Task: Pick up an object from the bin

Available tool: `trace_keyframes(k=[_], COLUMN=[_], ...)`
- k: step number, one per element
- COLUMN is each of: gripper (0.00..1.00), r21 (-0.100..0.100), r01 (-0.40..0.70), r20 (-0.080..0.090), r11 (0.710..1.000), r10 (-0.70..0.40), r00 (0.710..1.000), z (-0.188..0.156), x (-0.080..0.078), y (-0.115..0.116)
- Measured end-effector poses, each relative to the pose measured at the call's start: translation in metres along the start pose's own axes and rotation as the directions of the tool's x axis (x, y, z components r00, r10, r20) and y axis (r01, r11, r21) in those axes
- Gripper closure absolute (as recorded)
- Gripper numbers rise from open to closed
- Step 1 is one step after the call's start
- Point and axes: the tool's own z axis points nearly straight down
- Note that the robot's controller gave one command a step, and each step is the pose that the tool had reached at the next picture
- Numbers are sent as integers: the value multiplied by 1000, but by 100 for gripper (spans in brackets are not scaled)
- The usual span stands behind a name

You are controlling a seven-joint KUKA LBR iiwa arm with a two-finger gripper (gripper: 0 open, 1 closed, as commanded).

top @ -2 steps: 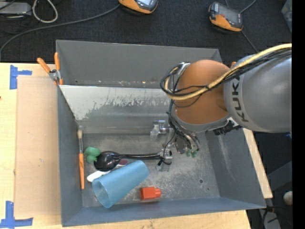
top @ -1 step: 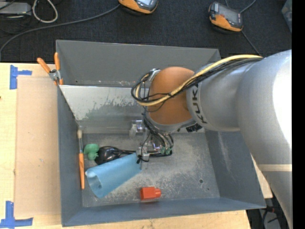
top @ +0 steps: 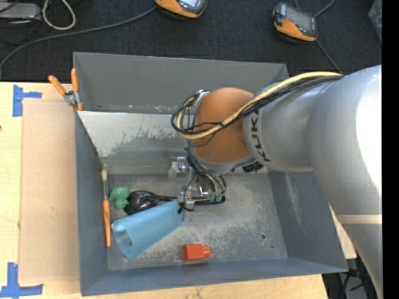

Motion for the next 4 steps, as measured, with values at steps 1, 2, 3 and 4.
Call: trace_keyframes(k=[1,2,3,4], gripper=[0,0,100,100], r21=[5,-1,2,2], r01=[144,211,90,90], r20=[-8,2,-2,-2], r11=[990,978,996,996], r10=[-144,-211,-90,-90], r00=[990,978,996,996], z=[-15,17,16,16], x=[-7,-17,-10,-10], y=[-27,-15,6,6])
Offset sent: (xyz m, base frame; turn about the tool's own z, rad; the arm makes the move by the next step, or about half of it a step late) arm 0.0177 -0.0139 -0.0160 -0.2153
